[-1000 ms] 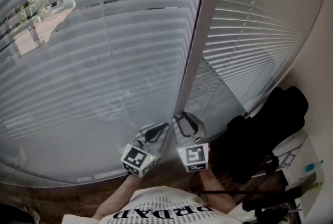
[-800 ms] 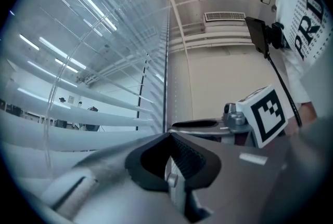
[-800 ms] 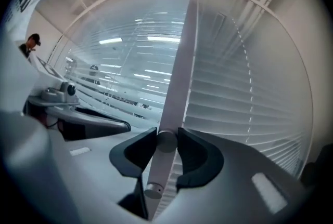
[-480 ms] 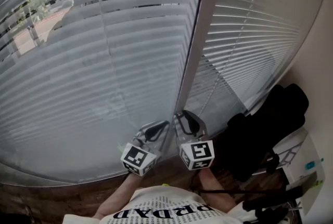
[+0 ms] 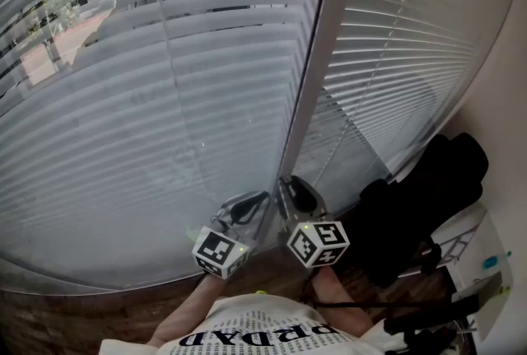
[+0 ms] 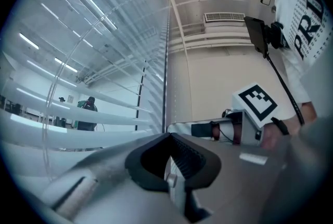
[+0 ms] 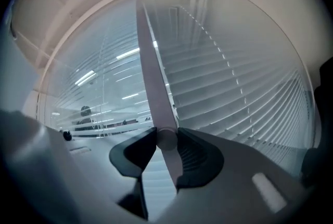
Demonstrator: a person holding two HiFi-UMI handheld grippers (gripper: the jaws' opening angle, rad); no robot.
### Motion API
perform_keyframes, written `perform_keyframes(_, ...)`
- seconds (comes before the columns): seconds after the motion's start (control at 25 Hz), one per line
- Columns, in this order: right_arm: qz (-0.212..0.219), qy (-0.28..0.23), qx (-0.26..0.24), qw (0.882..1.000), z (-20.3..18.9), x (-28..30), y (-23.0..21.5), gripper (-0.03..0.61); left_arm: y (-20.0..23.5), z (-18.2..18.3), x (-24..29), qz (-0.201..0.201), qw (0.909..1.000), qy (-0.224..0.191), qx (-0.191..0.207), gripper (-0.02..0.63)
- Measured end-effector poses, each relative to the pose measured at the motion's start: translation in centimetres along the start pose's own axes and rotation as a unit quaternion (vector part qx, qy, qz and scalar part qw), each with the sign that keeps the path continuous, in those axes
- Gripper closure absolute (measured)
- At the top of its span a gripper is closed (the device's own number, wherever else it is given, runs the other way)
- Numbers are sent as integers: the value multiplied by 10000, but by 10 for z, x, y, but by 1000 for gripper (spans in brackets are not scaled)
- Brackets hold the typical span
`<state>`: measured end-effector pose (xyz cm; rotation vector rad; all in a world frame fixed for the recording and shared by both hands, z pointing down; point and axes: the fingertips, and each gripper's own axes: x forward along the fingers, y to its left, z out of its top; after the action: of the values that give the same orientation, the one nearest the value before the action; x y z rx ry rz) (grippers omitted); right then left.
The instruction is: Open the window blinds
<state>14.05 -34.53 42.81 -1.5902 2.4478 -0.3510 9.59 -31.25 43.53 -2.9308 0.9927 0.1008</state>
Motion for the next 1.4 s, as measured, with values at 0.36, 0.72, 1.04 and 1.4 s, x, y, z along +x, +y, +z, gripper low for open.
perform_keyframes(0.36,112,-112,972,9951,-2,0,-3,443,-1,-1,1,-34,10000,-8,-38,621)
perform_keyframes(0.72,262,-246,2157,9758,-3,1,-6,443,0,-1,1,-30,10000,-16,-56,621)
perform_keyframes(1.04,216,-39,834,9963,-1,-1,-3,440,0,-2,-1,-13,10000,22,-39,621)
perform_keyframes(1.4,-31,502,-3676,9286,3,-1,14,402,2,-2,-3,25,10000,31,-69,621)
